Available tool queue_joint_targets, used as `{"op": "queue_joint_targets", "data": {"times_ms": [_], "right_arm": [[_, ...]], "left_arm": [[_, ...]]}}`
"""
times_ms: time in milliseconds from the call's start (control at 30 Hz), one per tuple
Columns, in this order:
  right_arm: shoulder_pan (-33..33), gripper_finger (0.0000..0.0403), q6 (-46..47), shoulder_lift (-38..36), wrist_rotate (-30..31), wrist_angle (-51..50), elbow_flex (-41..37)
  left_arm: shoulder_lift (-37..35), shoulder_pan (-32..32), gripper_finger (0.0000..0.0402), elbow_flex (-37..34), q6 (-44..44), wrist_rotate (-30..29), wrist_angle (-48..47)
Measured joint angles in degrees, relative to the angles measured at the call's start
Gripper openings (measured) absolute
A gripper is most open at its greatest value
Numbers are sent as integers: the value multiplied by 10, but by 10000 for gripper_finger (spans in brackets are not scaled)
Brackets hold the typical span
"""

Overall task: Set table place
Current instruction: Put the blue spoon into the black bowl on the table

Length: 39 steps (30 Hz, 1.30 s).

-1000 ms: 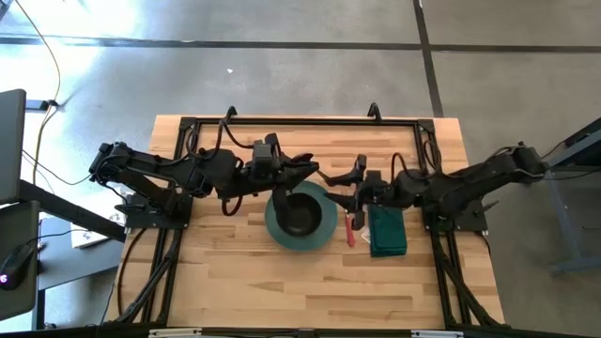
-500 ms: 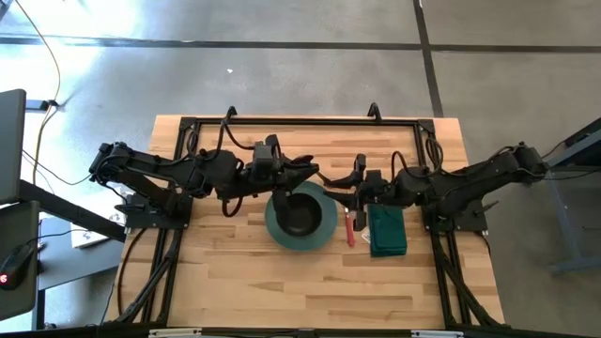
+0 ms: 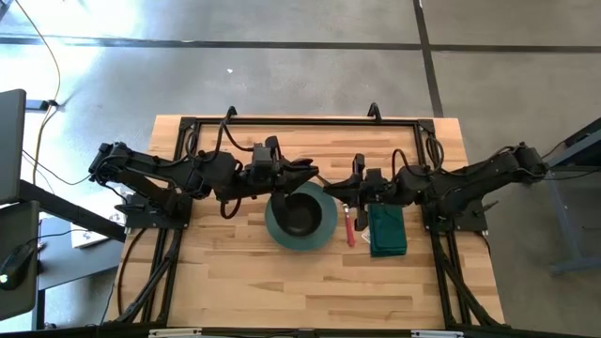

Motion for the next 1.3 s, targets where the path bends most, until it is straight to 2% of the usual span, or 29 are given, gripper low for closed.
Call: {"op": "queue_joint_targets", "data": {"times_ms": [167, 267, 433, 600, 833, 1000, 1133, 1300], "right_arm": [[-1, 1, 7, 0, -6, 0, 0], [-3, 1, 11, -4, -8, -8, 0], [-16, 0, 26, -33, -3, -70, 0], [-23, 0, 20, -63, 1, -95, 0], [-36, 0, 33, -90, 7, -155, 0], [-60, 0, 36, -113, 17, -191, 0], [-85, 0, 69, -141, 9, -289, 0], [-110, 0, 138, -155, -32, -432, 14]], "left_arm": [[0, 0, 0, 0, 0, 0, 0], [0, 1, 3, 0, 0, 21, -1], [1, 2, 28, 0, 6, 53, -8], [0, 2, 88, 0, 7, 65, -20], [0, 1, 204, 0, -12, 70, -42], [0, 0, 277, 0, -58, 133, -124], [0, 0, 308, 0, -128, 174, -213], [0, 0, 310, 0, -190, 172, -310]]}}
